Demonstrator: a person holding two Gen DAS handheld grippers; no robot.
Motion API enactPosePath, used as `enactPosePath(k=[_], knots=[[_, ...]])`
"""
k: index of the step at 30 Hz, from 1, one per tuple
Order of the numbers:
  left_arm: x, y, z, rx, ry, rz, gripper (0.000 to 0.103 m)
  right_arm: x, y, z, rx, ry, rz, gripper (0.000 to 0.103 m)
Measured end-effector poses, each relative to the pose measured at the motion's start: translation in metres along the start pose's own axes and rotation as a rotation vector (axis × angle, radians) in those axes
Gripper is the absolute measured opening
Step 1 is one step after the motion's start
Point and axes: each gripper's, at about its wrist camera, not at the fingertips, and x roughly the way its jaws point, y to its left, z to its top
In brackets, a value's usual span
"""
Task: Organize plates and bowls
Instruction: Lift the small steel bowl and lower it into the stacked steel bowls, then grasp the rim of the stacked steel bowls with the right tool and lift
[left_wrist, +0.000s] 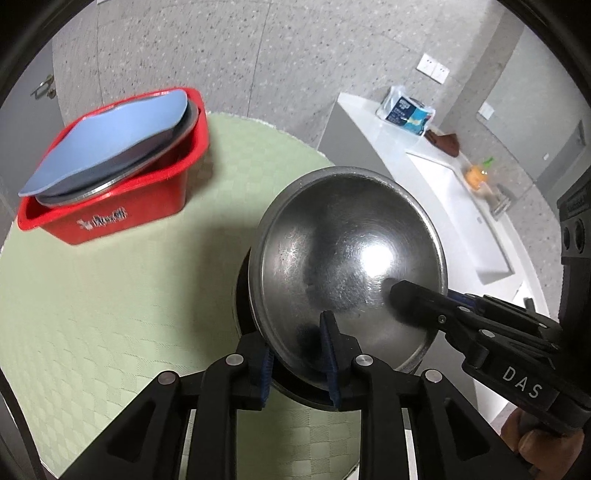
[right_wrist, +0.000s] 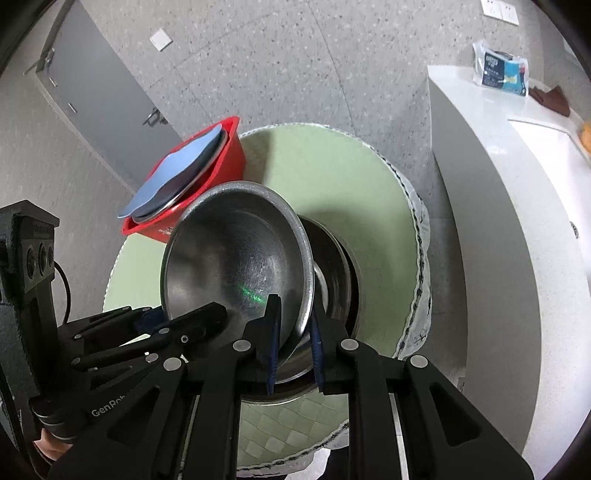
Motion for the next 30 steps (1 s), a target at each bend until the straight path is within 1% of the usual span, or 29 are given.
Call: enactPosePath(k=[2,6,8,9,10,12,14,16,17,18,19,21,24,27,30], knots=[[0.005,-0.001,0.005,-0.008,0.008,-0.001,0.022,0.002,-0.003,-0.001,-0.001,0.010,0.003,0.017],[0.011,0.003,0.012,-0.030,0.012,-0.027,0.031,0.003,-0.007,-0.001,0.009,0.016,0.013,0.020],[0.012,0.005,0.014,-0.027,0.010,-0.024,0.033,0.004,-0.007,-0.001,0.010,0.018,0.020,0.021],[0.012,0.007,0.014,-0.028,0.010,-0.028,0.034,0.003,-0.006,-0.001,0.008,0.018,0.021,0.023],[0.010,0.013,0.010,-0.031,0.009,-0.037,0.037,0.003,-0.006,-0.001,0.007,0.016,0.023,0.027],[0.010,0.013,0.012,-0.034,0.002,-0.040,0.039,0.001,-0.007,-0.001,0.008,0.011,0.032,0.031],[0.007,0.017,0.008,-0.033,-0.004,-0.041,0.041,-0.001,-0.007,-0.001,0.008,0.004,0.033,0.033],[0.004,0.020,0.006,-0.041,-0.009,-0.044,0.045,-0.002,-0.008,-0.001,0.012,-0.003,0.036,0.036],[0.003,0.022,0.004,-0.043,-0.012,-0.040,0.046,-0.004,-0.009,0.000,0.013,-0.006,0.035,0.038],[0.002,0.023,0.005,-0.047,-0.019,-0.031,0.051,-0.005,-0.010,0.000,0.013,-0.011,0.028,0.043],[0.000,0.024,0.001,-0.050,-0.024,-0.029,0.055,-0.006,-0.011,0.000,0.014,-0.014,0.027,0.046],[-0.004,0.028,-0.002,-0.063,-0.040,-0.034,0.058,-0.008,-0.014,0.001,0.018,-0.022,0.027,0.047],[-0.011,0.034,-0.006,-0.083,-0.067,-0.018,0.068,-0.013,-0.017,0.001,0.021,-0.042,0.019,0.050],[-0.014,0.043,-0.012,-0.123,-0.091,0.010,0.074,-0.015,-0.024,0.000,0.029,-0.065,0.001,0.060],[-0.014,0.053,-0.018,-0.173,-0.103,0.040,0.079,-0.012,-0.033,-0.003,0.053,-0.068,-0.008,0.061]])
